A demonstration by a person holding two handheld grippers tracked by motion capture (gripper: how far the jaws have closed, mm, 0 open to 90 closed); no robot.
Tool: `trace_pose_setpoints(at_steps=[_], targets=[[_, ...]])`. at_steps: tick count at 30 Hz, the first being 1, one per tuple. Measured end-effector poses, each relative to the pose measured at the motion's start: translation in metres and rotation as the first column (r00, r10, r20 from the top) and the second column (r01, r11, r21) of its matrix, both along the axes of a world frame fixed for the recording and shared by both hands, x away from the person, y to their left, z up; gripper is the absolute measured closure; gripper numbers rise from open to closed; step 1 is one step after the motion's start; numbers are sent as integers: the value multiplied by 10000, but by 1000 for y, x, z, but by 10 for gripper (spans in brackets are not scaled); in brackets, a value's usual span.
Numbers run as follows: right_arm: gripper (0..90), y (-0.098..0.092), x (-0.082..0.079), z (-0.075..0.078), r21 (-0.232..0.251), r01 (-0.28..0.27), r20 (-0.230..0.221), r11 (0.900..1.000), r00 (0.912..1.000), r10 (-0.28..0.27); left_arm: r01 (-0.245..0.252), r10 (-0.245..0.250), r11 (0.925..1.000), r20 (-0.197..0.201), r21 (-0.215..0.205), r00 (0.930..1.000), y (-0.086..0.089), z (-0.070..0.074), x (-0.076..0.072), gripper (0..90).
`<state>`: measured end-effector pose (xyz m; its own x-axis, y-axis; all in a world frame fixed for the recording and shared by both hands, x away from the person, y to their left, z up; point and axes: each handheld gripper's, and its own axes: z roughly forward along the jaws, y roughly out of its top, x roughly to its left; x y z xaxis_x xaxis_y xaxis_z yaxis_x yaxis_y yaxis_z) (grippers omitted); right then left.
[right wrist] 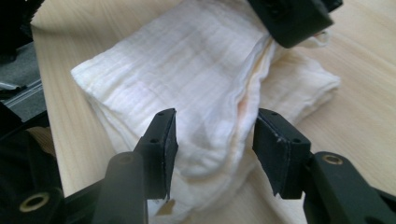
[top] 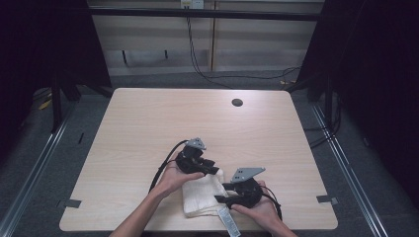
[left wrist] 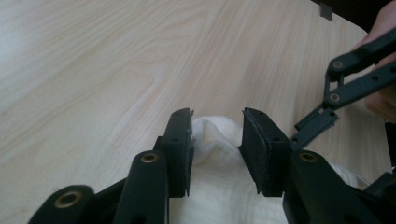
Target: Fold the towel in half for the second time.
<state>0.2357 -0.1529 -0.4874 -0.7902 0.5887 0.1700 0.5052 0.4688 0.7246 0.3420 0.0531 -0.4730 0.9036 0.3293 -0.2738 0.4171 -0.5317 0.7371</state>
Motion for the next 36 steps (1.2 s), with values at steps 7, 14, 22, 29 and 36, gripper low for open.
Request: trace_pose_setpoints(at_steps=[7, 14, 22, 29, 36], targets=[[479, -14, 0, 5, -111, 390, 209, 9992, 9990, -388, -424, 428, 9990, 358, -128, 9984, 7, 14, -2, 519], [493, -27, 7, 14, 551, 478, 10, 9973, 9988, -480, -563, 582, 9978, 524, -356, 9969, 25, 23, -9, 461], [489, -45, 16, 30, 1003, 723, 231, 9923, 9969, -750, -1194, 1208, 9926, 985, -198, 9878, 53, 33, -17, 400], [457, -64, 18, 44, 1792, 586, 557, 9821, 9960, -696, -1574, 1602, 9869, 1056, -340, 9814, 87, 36, -24, 337], [444, -80, 13, 49, 1721, 1138, 774, 9785, 9887, -1286, -2156, 2163, 9763, 882, -173, 9723, 115, 31, -34, 278]])
